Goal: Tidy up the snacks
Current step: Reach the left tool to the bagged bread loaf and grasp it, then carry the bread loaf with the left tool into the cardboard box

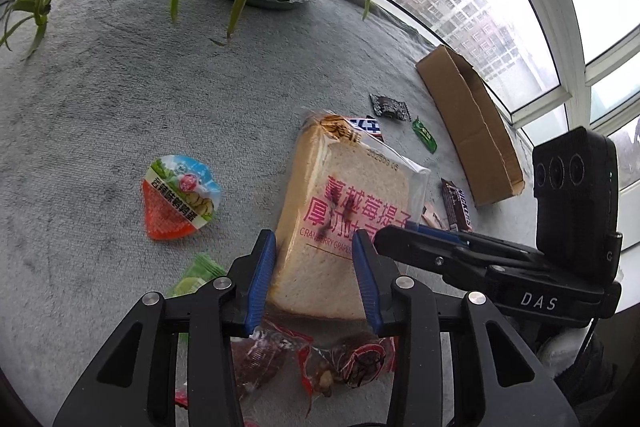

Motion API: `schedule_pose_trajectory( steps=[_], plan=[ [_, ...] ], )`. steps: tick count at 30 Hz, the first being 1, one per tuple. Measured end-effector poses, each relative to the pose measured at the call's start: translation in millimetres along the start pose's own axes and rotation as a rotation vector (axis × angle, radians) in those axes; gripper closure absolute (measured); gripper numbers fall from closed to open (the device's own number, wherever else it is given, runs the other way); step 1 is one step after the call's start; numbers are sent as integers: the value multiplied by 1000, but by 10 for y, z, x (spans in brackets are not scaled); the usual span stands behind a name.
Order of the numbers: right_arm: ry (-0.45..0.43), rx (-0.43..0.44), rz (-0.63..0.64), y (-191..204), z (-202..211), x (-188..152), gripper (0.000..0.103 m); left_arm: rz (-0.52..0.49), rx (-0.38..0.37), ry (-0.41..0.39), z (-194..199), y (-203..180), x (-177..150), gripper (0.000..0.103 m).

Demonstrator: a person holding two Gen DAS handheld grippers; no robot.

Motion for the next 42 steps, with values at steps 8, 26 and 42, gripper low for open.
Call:
schedule_pose_trajectory(
  steps=[8, 26, 42],
  plan=[
    [-58, -4, 30, -16, 297, 72, 66, -36, 14, -40, 104, -284, -42, 67],
    [-251, -71, 16, -559, 1410, 377, 66, -153, -69, -123, -21, -1296, 445, 67],
    [-373, -171, -92, -1679, 2149, 794, 66, -322, -122, -98, -690, -2337, 857, 67]
  ],
)
Point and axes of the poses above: each gripper's, at about its wrist camera, not at the fingertips, and z roughly against the way its jaws point, y to its left, x to its top, the point moved 8 cm from there along -z, roughly the way its jaws point, and after that the axes turned 3 degrees about -z, right-handed, at the moved point
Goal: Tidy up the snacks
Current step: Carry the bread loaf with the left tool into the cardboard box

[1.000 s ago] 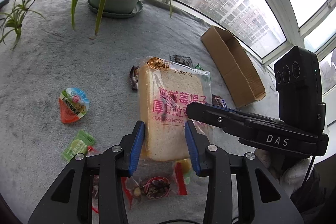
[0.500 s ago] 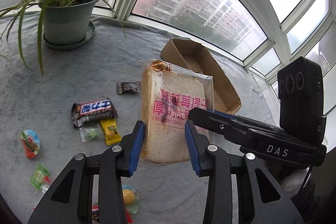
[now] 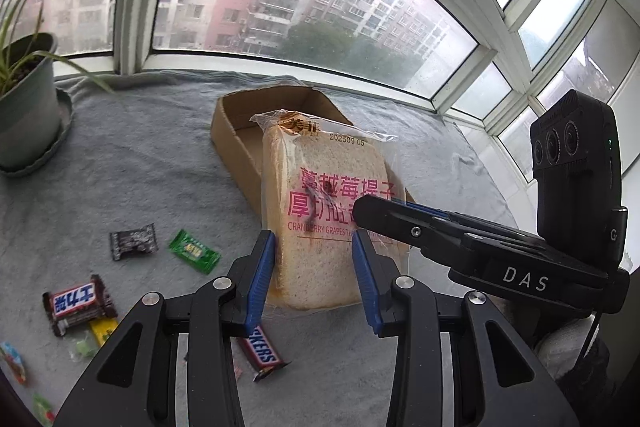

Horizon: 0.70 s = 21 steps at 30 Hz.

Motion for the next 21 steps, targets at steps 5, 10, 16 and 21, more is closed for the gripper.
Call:
schedule_pose_trajectory(
  steps=[5, 10, 16, 21],
  plan=[
    [0, -40, -19, -288, -22, 63, 66, -53, -2, 35, -259, -208, 54, 67],
    [15, -56, -48, -478, -114, 60, 66, -76, 5, 74, -449, -309, 55, 66],
    [25, -67, -60, -586, -181, 51, 66, -83, 20, 97, -571, -350, 50, 66],
    [16, -113, -62, -652, -174, 63, 65, -105, 53, 93, -576, -339, 58, 67]
  ],
)
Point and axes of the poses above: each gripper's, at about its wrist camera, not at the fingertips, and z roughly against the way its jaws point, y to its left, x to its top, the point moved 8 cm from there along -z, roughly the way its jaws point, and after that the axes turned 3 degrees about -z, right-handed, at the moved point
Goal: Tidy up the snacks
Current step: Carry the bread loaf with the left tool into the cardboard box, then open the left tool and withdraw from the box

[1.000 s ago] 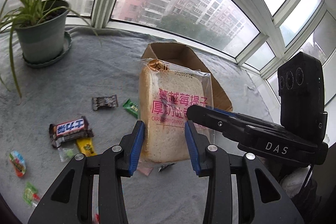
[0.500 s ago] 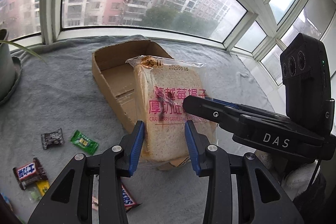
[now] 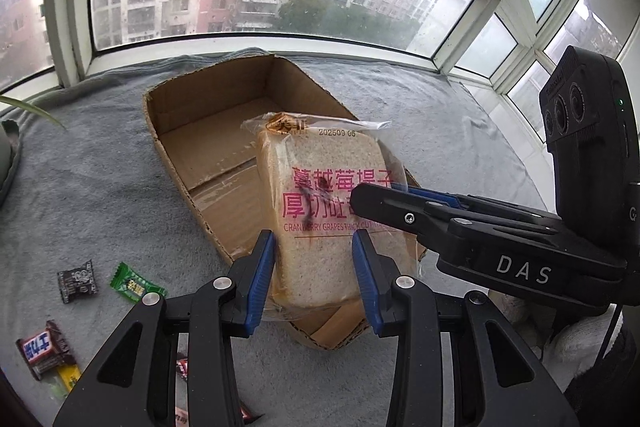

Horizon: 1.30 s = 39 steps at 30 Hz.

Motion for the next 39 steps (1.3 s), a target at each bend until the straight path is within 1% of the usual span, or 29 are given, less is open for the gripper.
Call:
schedule_pose_trajectory(
  steps=[2, 6, 11, 16, 19, 22, 24, 28, 31, 34, 39],
  plan=[
    [-2, 6, -2, 1, 13, 0, 65, -14, 26, -3, 12, 7, 12, 67],
    [-6, -6, 19, 51, 48, -20, 65, -7, 34, -8, 86, 85, -5, 67],
    [-16, 4, 32, 156, 117, -36, 65, 4, 39, -26, 245, 171, -14, 67],
    [-31, 18, 74, 369, 226, -79, 65, 16, 53, -67, 526, 273, -3, 67],
    [-37, 36, 100, 528, 273, -130, 65, 40, 60, -99, 743, 384, -6, 67],
    [-38, 58, 156, 728, 311, -221, 65, 54, 74, -125, 965, 509, -62, 67],
    [-32, 60, 193, 853, 328, -304, 65, 67, 83, -137, 1108, 610, -129, 67],
    [-14, 27, 256, 1038, 336, -482, 65, 102, 122, -164, 1417, 851, -302, 67],
    [6, 44, 265, 1125, 332, -630, 65, 148, 157, -188, 1656, 1070, -465, 67],
    [50, 81, 255, 1185, 271, -766, 65, 200, 212, -206, 1889, 1318, -668, 67],
    [104, 120, 299, 1312, 157, -1005, 65, 341, 286, -215, 2215, 1742, -1067, 67]
  ],
)
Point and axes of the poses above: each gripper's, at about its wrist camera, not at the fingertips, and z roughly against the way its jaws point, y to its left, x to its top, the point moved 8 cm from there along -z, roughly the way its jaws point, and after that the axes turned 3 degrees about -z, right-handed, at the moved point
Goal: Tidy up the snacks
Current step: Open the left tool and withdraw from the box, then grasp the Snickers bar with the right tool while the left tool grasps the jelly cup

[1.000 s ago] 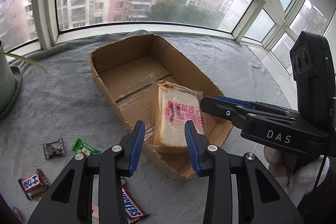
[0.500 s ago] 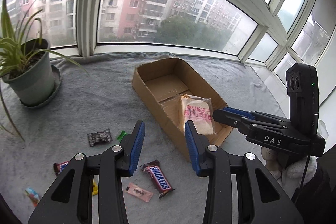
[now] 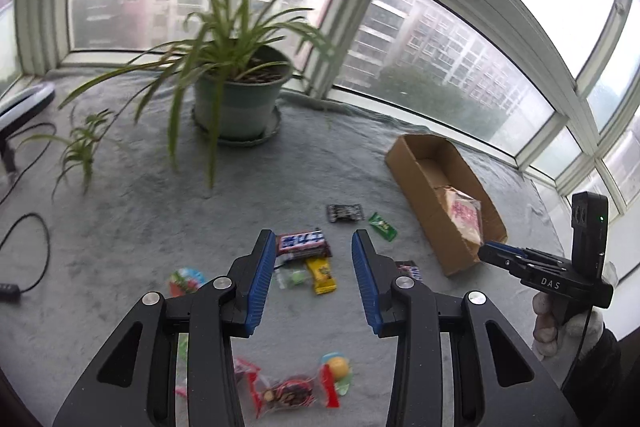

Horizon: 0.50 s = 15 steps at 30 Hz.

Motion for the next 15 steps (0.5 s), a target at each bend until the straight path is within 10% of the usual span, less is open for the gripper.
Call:
schedule_pose_trajectory(
  steps=[15],
  plan=[
    [71, 32, -5, 138, -398, -347, 65, 100, 212, 154, -149, 759, -653, 63]
  ],
)
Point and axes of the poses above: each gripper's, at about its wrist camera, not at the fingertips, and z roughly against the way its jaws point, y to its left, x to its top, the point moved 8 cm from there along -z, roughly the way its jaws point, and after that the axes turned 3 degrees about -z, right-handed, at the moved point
